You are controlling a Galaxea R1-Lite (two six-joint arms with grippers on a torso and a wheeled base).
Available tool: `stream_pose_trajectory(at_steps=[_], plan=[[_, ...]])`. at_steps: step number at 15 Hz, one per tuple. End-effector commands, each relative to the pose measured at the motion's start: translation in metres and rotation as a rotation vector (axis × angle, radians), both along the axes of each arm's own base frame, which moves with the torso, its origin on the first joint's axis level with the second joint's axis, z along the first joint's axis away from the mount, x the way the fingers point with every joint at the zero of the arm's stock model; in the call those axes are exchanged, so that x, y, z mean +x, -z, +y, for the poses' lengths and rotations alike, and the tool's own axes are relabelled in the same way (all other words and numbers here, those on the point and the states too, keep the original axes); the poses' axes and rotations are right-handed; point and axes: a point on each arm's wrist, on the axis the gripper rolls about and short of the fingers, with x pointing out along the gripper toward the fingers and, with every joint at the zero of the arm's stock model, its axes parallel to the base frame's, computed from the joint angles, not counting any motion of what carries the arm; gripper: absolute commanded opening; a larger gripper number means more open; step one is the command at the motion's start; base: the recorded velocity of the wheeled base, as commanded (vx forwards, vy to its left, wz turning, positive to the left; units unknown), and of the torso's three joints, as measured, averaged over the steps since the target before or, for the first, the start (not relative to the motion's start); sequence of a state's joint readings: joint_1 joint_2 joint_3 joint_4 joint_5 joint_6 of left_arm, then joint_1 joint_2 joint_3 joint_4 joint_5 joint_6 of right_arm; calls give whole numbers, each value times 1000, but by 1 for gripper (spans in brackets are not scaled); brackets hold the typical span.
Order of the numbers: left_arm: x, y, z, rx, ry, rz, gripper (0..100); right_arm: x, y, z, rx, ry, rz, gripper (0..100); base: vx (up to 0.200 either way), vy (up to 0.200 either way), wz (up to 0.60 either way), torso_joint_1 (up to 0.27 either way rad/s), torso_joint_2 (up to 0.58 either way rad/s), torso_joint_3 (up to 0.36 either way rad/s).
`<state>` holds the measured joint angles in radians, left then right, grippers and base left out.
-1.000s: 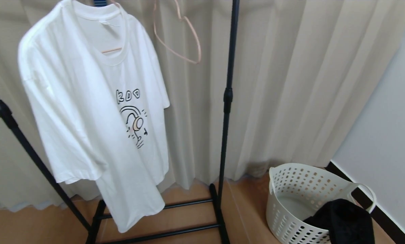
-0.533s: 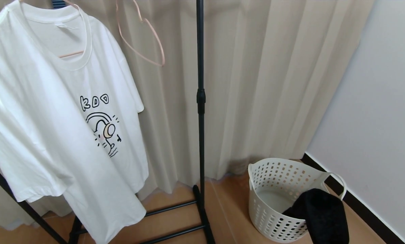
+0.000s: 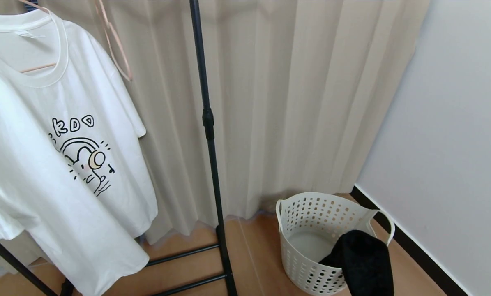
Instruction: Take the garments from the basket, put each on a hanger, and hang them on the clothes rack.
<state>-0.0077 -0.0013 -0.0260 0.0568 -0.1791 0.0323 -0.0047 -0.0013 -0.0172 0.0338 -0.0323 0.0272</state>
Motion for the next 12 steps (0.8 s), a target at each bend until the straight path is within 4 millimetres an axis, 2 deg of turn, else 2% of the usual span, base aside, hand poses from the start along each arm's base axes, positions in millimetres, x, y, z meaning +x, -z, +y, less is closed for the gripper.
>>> stream_pose_trajectory(at_steps=[1, 4, 12], plan=[[0, 0, 0, -2, 0, 1, 100, 0, 0, 0, 0, 0, 2, 100, 0, 0, 0, 0, 0, 0], [0, 0, 0, -3, -1, 2, 100, 0, 0, 0, -1, 0, 2, 100, 0, 0, -600, 2, 4, 4], [0, 0, 0, -3, -1, 2, 100, 0, 0, 0, -1, 0, 2, 100, 0, 0, 0, 0, 0, 0]])
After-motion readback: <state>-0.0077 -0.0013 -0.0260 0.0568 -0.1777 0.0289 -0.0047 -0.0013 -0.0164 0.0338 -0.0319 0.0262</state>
